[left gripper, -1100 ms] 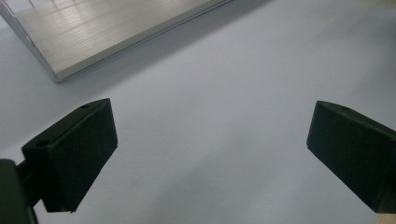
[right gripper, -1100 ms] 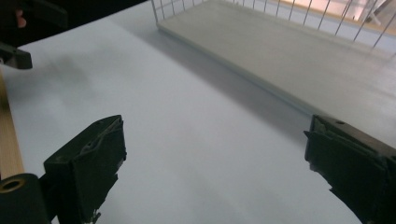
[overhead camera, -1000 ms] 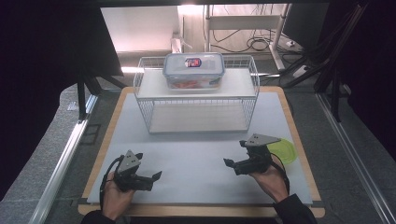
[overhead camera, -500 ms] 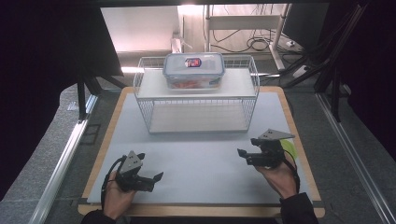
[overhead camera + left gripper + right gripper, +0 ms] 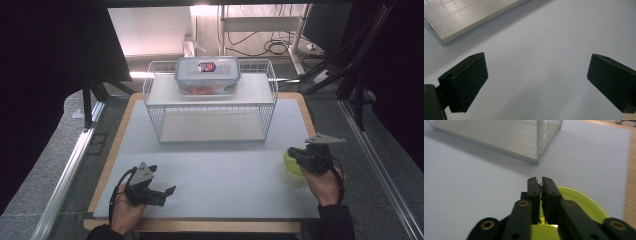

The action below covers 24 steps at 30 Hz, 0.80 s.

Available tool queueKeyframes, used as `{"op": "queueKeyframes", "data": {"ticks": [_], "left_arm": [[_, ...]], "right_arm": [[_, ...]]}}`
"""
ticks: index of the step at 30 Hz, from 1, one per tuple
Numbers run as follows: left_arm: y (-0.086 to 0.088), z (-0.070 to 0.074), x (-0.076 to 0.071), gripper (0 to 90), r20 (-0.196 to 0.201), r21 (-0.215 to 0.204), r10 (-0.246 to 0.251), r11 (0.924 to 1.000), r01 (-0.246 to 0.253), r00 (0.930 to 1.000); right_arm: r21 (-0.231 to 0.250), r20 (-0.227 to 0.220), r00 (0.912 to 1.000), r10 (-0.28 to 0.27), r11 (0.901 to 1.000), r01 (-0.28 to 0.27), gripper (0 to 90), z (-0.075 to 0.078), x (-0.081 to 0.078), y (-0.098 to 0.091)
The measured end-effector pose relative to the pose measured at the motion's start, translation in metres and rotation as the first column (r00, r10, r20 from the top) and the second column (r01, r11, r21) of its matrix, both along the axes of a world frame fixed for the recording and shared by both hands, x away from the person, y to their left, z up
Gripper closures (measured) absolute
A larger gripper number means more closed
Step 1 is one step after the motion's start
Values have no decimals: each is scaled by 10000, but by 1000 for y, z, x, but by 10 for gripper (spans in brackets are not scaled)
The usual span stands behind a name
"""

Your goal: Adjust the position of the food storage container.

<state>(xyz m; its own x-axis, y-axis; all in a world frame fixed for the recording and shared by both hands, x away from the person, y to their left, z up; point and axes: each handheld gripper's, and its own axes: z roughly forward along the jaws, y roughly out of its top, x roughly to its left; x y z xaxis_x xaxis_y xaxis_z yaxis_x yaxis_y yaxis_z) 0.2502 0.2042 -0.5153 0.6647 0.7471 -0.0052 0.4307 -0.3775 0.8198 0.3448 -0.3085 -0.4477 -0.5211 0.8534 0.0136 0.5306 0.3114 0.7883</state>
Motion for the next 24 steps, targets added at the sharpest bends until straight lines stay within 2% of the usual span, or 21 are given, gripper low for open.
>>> {"op": "queueKeyframes", "data": {"ticks": [3, 5, 7, 13, 18, 20, 24], "left_arm": [[0, -1, 1, 35, -95, 14, -17, 10000, 17, 10000], [1, -1, 1, 38, -115, 3, -23, 10000, 23, 9999], [1, -1, 1, 39, -119, -16, -25, 10000, 25, 9999], [0, -2, 1, 42, -179, 66, -49, 10000, 50, 9998], [-1, -2, 1, 45, -175, 141, -54, 9999, 57, 9998], [-1, -2, 1, 46, -171, 134, -53, 9999, 56, 9998], [-1, -2, 1, 47, -177, 150, -50, 9999, 52, 9998]], "right_arm": [[61, -4, 9990, -448, 9990, 448, 900, 1, 2, -14], [0, -19, 9953, -965, 9953, 965, 900, -1, 4, -29], [-39, -47, 9940, -1091, 9940, 1091, 900, -2, 5, -34], [-28, -310, 9810, -1914, 9815, 1914, 900, -11, 7, -60], [-199, -294, 9782, -2057, 9785, 2052, 900, -14, 9, -62], [-427, -284, 9727, -2305, 9725, 2292, 900, -15, 9, -66], [-504, -544, 9672, -2483, 9680, 2457, 900, -20, 8, -71]]}}
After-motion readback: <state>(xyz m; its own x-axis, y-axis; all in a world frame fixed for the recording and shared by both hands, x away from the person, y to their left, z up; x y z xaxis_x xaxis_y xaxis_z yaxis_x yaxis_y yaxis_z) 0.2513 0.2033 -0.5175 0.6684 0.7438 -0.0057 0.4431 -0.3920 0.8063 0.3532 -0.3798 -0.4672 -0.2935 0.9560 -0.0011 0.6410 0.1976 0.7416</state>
